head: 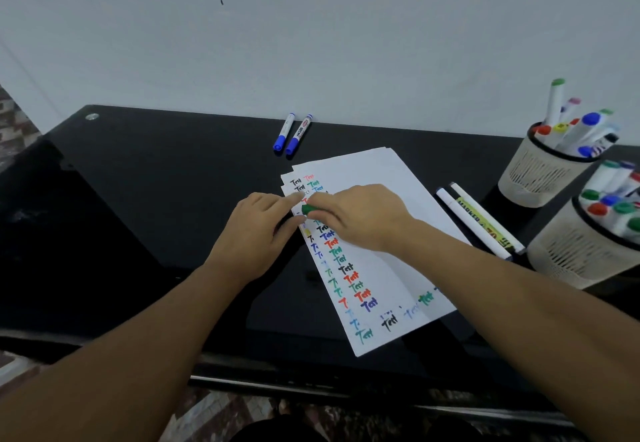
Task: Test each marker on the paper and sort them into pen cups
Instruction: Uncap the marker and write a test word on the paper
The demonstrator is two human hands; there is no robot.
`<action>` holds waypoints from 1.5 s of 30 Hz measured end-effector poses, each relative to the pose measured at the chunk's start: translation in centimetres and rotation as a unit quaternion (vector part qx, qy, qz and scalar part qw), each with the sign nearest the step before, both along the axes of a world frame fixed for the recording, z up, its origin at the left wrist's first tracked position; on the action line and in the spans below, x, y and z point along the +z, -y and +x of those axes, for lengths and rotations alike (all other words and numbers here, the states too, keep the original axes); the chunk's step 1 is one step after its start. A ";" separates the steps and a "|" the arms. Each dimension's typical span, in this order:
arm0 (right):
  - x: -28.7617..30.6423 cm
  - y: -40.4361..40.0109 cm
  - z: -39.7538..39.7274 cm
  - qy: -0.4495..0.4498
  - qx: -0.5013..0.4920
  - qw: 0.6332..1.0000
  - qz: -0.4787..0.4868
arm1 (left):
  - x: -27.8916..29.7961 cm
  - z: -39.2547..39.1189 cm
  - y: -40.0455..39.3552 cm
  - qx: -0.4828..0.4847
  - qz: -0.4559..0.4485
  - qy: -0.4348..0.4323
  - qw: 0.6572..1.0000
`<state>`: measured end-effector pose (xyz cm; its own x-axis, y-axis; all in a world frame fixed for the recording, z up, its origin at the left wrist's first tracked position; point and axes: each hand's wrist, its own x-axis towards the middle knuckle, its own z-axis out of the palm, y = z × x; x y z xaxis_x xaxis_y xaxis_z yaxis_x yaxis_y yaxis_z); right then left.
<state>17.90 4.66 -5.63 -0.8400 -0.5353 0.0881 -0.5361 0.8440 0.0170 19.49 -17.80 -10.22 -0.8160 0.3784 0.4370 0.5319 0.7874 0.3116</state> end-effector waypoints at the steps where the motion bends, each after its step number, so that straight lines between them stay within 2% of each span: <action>1: 0.0 0.1 0.2 -0.002 0.002 1.000 -0.003 | -0.1 0.0 0.0 -0.008 -0.001 -0.011 1.000; 5: 0.0 0.1 0.0 0.013 -0.012 1.000 0.003 | -0.2 -0.1 0.2 -0.025 -0.006 -0.038 0.999; 16: 0.6 0.4 0.7 0.058 -0.017 0.998 -0.017 | -0.1 -0.2 0.2 -0.046 -0.030 -0.031 0.998; 21: 1.1 -0.9 1.5 0.128 -0.048 0.982 -0.133 | 0.1 -0.2 0.2 -0.015 -0.009 0.020 1.000; 24: 1.8 -2.1 1.9 0.112 -0.072 0.975 -0.180 | 0.0 -0.4 0.4 -0.007 -0.004 0.041 0.999; 26: 1.9 -2.7 2.4 0.129 -0.116 0.937 -0.304 | 0.0 -0.3 0.4 -0.011 -0.003 0.053 0.999; 28: 1.7 -3.4 3.0 0.180 -0.154 0.872 -0.429 | 0.1 -0.3 0.3 -0.028 -0.019 0.062 0.998; 29: 1.4 -3.9 3.2 0.200 -0.164 0.852 -0.456 | 0.1 -0.2 0.2 -0.038 -0.039 0.061 0.997; 30: 1.1 -4.2 3.6 0.218 -0.167 0.843 -0.462 | 0.0 -0.2 0.1 -0.047 -0.062 0.062 0.995; 32: 0.3 -4.7 4.5 0.231 -0.166 0.851 -0.440 | 0.1 -0.1 0.1 -0.065 -0.109 0.070 0.989; 36: -0.9 -4.6 6.0 0.182 -0.176 0.862 -0.438 | 1.2 0.0 -0.6 -0.098 -0.185 0.098 0.973; 38: -0.9 -4.3 6.5 0.161 -0.176 0.858 -0.454 | 1.3 0.3 -1.3 -0.092 -0.181 0.135 0.970; 39: -0.9 -4.1 6.7 0.157 -0.181 0.846 -0.476 | 1.2 0.6 -1.6 -0.087 -0.171 0.153 0.969; 42: -0.5 -3.4 7.2 0.155 -0.197 0.770 -0.587 | 0.6 1.3 -1.8 -0.075 -0.155 0.159 0.972; 43: -0.5 -3.2 7.2 0.147 -0.202 0.756 -0.605 | 0.5 1.3 -1.7 -0.070 -0.148 0.156 0.974; 45: -0.6 -3.0 7.2 0.130 -0.223 0.756 -0.601 | 0.6 1.2 -1.8 -0.061 -0.140 0.153 0.976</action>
<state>25.12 7.68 -6.25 -0.9859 0.1432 0.0865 -0.0463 0.2632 -0.9636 20.73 -16.03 -9.67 -0.8339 0.5500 0.0460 0.5424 0.8013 0.2523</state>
